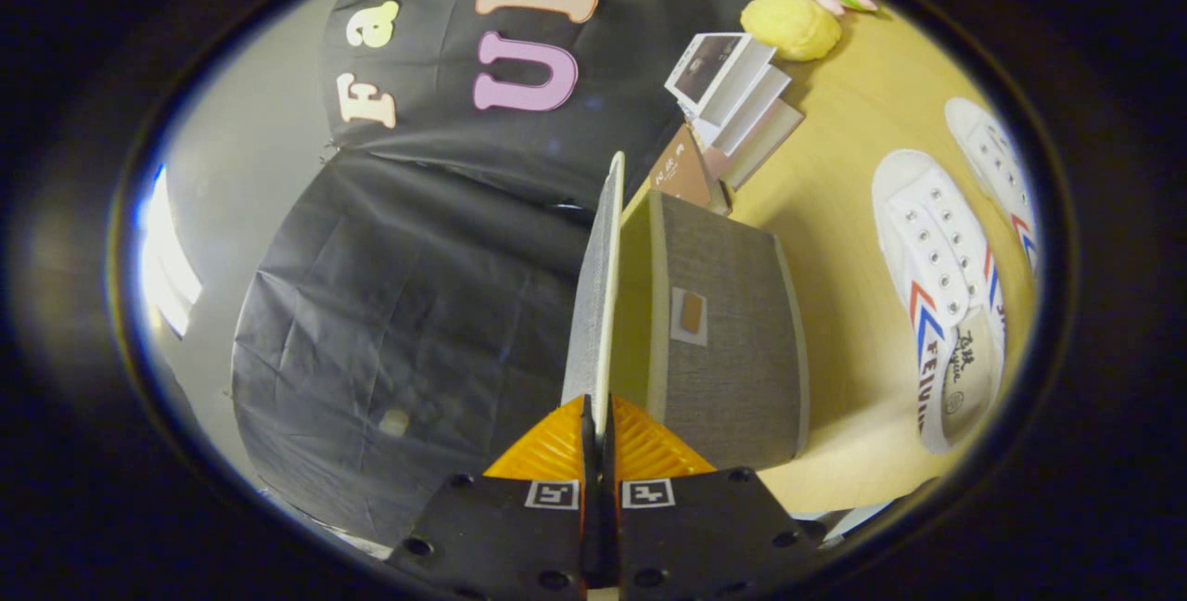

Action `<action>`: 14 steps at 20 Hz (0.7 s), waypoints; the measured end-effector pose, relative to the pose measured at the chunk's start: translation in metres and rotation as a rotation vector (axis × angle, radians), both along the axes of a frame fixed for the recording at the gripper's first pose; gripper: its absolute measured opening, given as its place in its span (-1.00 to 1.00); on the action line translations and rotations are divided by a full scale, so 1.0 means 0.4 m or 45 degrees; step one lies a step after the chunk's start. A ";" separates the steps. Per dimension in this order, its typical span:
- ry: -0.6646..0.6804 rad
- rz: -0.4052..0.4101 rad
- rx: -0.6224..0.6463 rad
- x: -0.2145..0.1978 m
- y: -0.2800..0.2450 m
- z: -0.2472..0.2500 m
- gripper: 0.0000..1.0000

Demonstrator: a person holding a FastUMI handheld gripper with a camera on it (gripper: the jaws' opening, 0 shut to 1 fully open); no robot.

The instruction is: Open the storage box then place both shoes into the box .Put the left shoe in first, then the right shoe, with the right side of both shoes facing outward in a uniform manner.

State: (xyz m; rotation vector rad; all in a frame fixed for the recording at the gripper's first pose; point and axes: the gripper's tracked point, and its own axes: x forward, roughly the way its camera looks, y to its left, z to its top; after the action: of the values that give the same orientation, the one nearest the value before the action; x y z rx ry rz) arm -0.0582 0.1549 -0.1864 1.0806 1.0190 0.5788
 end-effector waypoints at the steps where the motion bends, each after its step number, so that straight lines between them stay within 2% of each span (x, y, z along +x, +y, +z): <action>1: -0.027 0.010 -0.004 0.008 0.007 0.025 -0.94; 14: -0.286 0.154 0.013 0.053 0.217 0.292 -0.88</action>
State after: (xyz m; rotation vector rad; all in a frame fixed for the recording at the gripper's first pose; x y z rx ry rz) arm -0.0371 0.2416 -0.0698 0.9435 0.8889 0.7863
